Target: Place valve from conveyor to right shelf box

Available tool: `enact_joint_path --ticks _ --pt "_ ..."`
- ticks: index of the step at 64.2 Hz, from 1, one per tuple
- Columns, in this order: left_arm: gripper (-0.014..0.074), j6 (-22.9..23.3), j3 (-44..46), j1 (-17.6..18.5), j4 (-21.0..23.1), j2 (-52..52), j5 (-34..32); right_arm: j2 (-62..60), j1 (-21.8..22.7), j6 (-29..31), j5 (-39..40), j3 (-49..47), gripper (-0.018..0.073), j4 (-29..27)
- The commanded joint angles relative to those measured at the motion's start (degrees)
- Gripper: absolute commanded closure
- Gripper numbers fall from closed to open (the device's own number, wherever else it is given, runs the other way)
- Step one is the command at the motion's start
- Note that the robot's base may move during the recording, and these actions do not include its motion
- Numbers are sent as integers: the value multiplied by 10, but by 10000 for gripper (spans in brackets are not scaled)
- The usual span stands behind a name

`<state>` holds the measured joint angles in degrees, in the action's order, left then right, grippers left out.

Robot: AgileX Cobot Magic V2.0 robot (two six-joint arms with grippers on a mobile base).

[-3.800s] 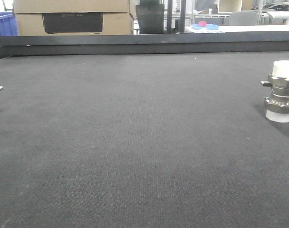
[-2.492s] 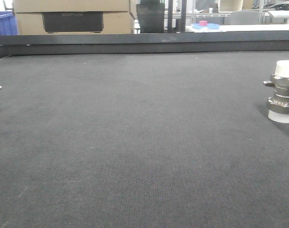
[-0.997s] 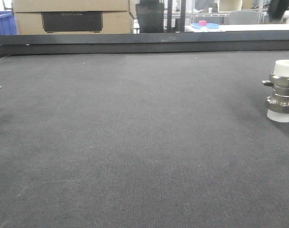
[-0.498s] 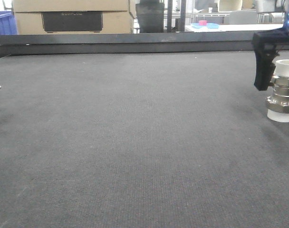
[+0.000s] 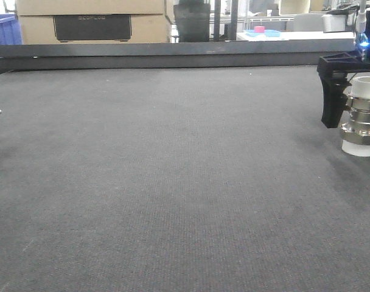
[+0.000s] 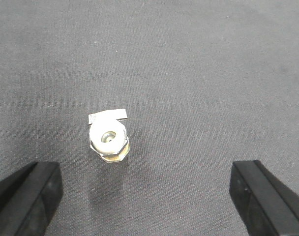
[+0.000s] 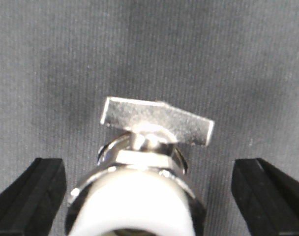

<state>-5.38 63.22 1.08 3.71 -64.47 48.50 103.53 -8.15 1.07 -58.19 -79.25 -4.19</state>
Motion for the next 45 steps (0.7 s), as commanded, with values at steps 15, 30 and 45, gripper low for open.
enact_joint_path --ticks 15,30,45 --pt "-2 -1 5 3 0 1 -2 -1 -3 -1 -2 -6 12 6" --pt "-2 -1 5 3 0 1 2 -1 -12 -1 -2 -6 360 5" --pt "-2 -1 5 3 0 1 2 -2 -12 -1 -3 -6 729 5"
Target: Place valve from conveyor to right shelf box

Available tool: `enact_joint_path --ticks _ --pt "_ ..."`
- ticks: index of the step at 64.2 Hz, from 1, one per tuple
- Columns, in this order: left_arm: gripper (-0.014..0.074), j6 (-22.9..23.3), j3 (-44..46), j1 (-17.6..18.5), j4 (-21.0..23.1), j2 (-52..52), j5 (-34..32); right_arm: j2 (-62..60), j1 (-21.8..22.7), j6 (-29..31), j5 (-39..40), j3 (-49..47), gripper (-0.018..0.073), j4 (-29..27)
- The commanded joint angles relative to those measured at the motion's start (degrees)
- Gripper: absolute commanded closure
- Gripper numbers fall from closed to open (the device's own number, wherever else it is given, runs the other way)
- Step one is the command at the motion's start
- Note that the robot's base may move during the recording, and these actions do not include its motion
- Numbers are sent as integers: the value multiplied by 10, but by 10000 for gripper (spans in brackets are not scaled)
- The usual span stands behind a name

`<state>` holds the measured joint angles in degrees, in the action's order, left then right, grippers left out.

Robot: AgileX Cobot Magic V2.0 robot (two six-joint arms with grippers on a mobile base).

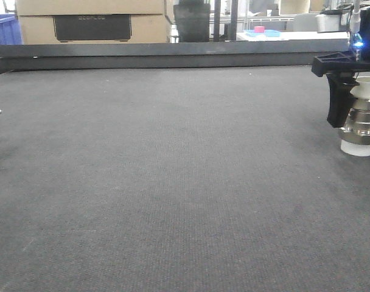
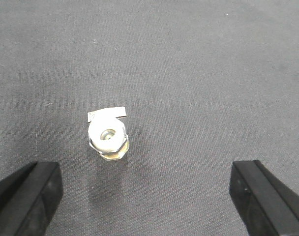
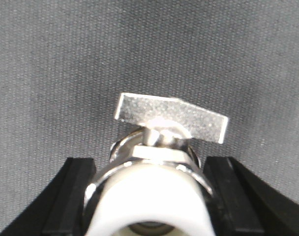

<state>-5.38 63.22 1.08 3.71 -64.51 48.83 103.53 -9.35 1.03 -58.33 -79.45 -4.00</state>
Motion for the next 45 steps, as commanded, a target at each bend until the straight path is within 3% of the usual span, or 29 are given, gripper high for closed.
enact_joint_path --ticks 1,20,31,45 --pt "-2 -1 5 3 0 1 0 -3 0 0 -2 -4 726 3" --pt "-2 -1 5 3 -7 0 7 -73 0 0 14 -5 712 5" --pt "-2 -1 12 2 -71 -38 14 -129 0 0 18 -5 712 5" --pt "-2 -1 78 2 -94 -148 79 -153 0 0 22 -5 712 5"
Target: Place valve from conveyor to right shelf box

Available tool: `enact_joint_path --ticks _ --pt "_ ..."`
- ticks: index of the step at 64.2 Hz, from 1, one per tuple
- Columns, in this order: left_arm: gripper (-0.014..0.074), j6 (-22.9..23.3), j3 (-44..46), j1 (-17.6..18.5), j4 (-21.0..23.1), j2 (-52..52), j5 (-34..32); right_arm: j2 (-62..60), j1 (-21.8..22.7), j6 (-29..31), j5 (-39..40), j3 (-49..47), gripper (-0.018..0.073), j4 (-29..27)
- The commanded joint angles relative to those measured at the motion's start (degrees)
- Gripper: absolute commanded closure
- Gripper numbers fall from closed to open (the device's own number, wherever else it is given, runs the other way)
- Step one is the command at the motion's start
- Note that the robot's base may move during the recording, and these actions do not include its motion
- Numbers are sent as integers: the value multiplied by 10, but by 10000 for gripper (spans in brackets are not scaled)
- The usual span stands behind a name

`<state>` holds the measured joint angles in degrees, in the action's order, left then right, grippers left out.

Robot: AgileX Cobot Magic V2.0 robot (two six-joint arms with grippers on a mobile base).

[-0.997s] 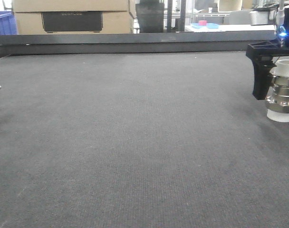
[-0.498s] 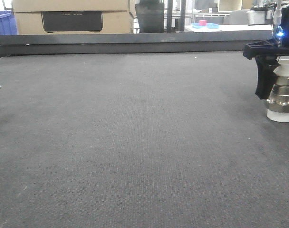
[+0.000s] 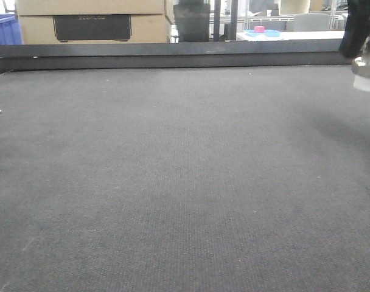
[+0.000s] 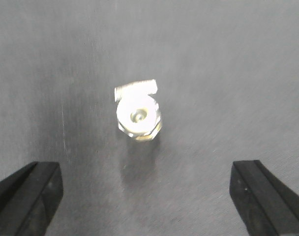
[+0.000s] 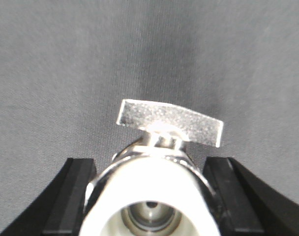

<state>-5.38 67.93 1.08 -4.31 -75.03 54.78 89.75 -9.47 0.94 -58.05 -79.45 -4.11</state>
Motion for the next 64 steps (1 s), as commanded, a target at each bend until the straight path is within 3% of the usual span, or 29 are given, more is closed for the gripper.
enact_joint_path --ticks 1,16,25,33,64 --pt "-2 -1 37 2 -15 -51 22 -15 1 0 19 -5 712 6" --pt "-2 -1 103 0 -31 -158 48 -15 1 0 19 -5 712 6" --pt "-2 -3 112 -20 1 -201 48 -15 1 0 19 -5 712 6" --pt "-2 -37 112 -38 49 -230 48 -15 1 0 20 -5 712 6" --pt "-2 -37 110 -43 53 -260 3 -15 1 0 43 -5 712 6"
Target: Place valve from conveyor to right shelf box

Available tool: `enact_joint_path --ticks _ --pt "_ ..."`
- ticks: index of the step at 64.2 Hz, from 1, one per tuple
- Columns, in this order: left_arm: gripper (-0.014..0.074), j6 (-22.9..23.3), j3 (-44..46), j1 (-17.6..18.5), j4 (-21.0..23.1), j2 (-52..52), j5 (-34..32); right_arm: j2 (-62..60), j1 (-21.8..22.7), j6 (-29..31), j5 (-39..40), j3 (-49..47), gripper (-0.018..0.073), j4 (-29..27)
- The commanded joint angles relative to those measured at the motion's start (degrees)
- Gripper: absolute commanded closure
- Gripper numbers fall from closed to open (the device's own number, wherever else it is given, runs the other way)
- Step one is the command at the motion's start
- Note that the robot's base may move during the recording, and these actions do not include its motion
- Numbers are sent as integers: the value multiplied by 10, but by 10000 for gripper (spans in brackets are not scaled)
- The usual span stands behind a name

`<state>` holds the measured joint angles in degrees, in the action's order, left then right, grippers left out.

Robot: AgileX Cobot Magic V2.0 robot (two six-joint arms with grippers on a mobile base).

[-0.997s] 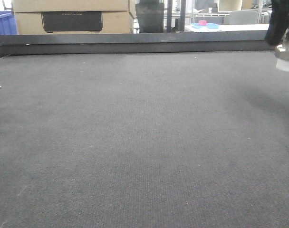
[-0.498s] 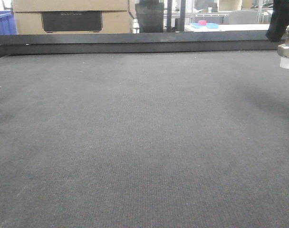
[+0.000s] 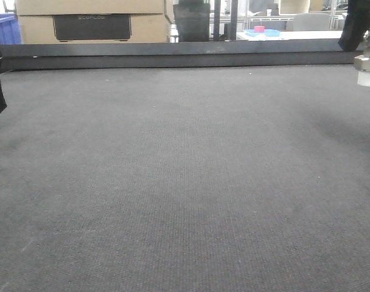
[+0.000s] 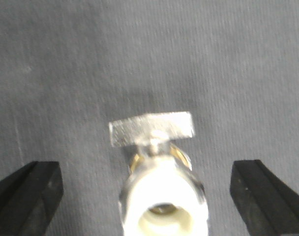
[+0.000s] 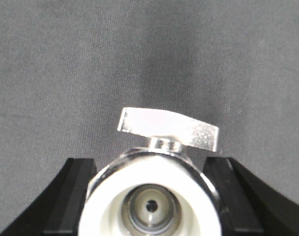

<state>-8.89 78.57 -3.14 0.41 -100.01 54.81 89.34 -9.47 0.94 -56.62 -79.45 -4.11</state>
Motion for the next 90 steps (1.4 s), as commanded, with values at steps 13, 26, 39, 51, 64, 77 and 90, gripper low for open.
enact_joint_path --ticks 13,26,39,51,64,77,90 --pt "-2 -2 3 -1 5 -39 43 -11 1 0 35 -5 712 6" --pt "-2 -2 4 -1 8 -38 43 -11 1 0 36 -5 712 6" --pt "-2 -2 4 -1 10 -38 26 -11 1 0 42 -5 712 6" --pt "-2 -1 4 -1 23 -38 23 -11 1 0 42 -5 712 6" --pt "41 -1 4 -1 35 -38 22 -11 1 0 42 -5 712 6" --pt "424 -1 4 -1 35 -38 24 -11 1 0 42 -5 712 6" --pt "708 -1 4 -1 35 -35 36 -11 1 0 36 -5 712 6"
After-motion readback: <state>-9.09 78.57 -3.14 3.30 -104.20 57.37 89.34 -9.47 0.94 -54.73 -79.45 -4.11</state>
